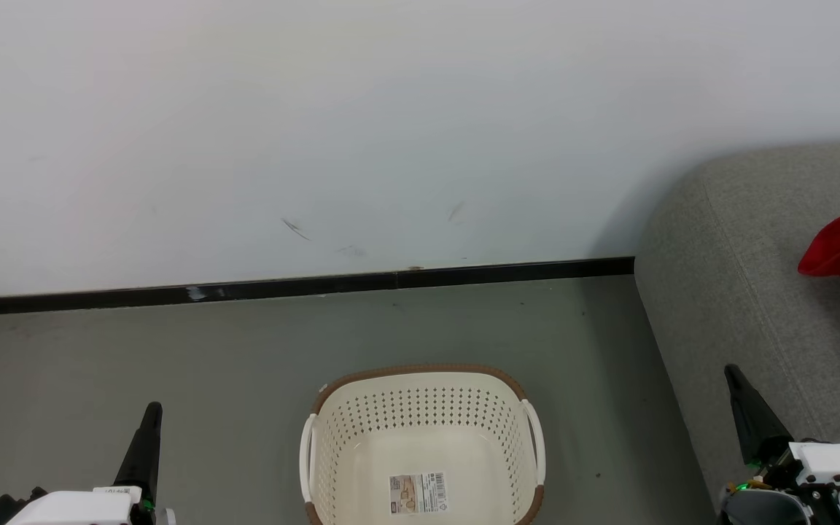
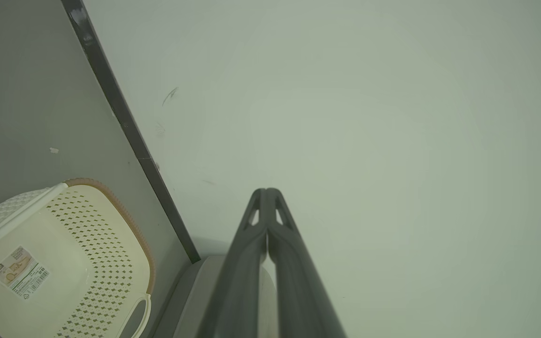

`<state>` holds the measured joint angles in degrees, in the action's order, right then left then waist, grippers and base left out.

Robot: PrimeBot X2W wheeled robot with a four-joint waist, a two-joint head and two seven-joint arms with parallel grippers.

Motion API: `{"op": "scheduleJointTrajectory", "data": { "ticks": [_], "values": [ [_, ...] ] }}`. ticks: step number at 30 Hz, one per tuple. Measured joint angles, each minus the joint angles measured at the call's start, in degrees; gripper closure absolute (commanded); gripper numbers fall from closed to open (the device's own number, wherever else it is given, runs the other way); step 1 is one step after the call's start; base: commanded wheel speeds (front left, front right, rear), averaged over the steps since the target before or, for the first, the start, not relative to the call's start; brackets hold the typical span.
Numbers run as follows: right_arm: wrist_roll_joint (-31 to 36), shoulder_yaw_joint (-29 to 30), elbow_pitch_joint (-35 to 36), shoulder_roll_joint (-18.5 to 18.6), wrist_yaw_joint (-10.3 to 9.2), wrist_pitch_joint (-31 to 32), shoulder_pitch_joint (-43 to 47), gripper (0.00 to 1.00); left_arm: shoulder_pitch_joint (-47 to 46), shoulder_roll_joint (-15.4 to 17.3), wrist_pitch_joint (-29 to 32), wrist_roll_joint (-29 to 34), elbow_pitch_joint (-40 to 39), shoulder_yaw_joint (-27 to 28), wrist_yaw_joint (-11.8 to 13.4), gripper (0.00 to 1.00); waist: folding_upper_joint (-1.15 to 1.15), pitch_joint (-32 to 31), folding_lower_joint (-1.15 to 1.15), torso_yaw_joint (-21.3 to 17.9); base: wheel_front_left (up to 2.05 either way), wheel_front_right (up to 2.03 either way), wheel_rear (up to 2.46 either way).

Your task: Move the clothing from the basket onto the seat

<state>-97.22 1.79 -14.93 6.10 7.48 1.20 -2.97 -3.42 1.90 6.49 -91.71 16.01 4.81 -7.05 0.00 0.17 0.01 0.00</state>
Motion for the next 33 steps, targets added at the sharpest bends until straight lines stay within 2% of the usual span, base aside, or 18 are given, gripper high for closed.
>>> {"op": "scheduleJointTrajectory", "data": {
  "ticks": [33],
  "values": [
    [0.1,0.4,0.0,-0.2,0.00,0.5,0.0,1.00,0.0,0.0,0.0,0.0,-0.1,0.0,0.0,1.00,0.00,0.0,0.00,0.0,0.00,0.00,0.00]
  ]
}}
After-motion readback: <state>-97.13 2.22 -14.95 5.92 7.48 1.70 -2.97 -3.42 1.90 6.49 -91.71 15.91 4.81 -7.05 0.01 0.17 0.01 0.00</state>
